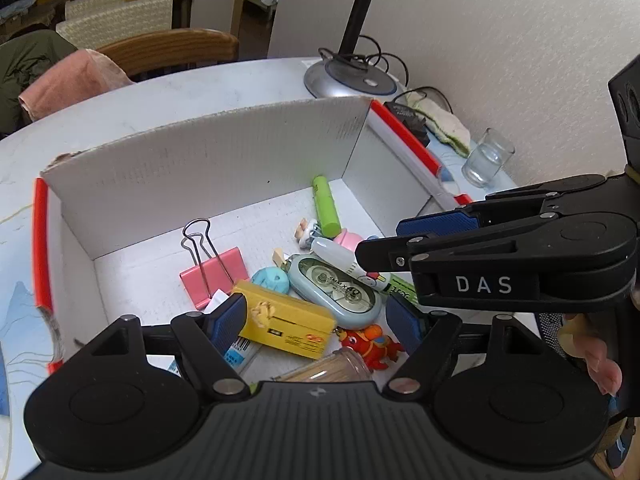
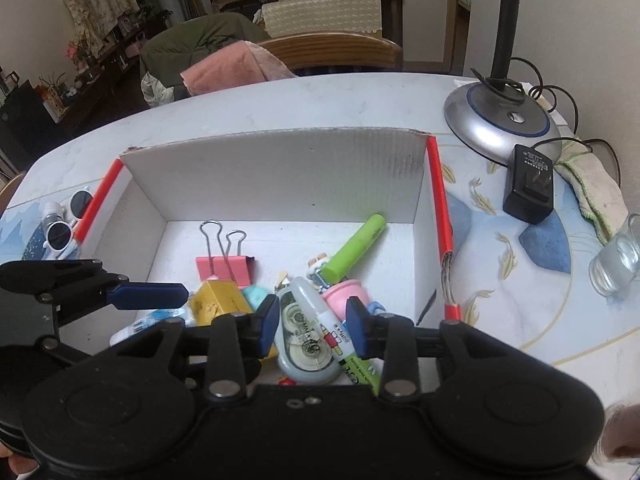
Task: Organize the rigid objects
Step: 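Carry the yellow box and green marker into the red box and open both tools, then withdraw both tools from the box back toward the sunglasses and pill bottle, then grasp the white sunglasses with the right tool while the left tool grasps the pill bottle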
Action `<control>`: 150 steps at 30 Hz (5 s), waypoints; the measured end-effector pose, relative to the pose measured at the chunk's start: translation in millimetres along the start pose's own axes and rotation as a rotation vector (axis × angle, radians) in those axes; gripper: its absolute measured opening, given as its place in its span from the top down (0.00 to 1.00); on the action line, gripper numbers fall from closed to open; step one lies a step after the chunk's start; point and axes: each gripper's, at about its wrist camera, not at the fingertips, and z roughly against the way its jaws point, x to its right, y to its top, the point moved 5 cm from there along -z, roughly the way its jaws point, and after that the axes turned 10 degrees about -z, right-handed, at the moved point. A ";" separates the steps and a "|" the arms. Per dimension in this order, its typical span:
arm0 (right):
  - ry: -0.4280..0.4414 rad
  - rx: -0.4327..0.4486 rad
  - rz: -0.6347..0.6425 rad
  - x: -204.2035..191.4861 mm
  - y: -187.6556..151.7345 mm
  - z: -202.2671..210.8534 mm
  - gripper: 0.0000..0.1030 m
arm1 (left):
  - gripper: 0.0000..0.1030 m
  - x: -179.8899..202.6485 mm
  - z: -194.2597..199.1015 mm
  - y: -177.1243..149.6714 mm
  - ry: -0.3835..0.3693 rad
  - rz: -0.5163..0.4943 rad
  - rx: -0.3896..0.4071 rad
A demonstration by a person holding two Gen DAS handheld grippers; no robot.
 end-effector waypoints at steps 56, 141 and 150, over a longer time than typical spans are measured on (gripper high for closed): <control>0.153 0.087 0.102 -250.4 -70.3 45.5 0.01 | 0.00 -231.3 206.0 -163.9 0.265 0.085 0.219; -0.042 -0.123 0.055 -347.3 -20.7 -176.3 0.77 | 0.32 -314.0 98.6 -193.5 0.228 -0.062 0.205; 0.030 -0.143 0.028 -327.3 -60.6 -130.4 0.78 | 0.32 -277.0 125.7 -211.4 0.180 -0.030 0.214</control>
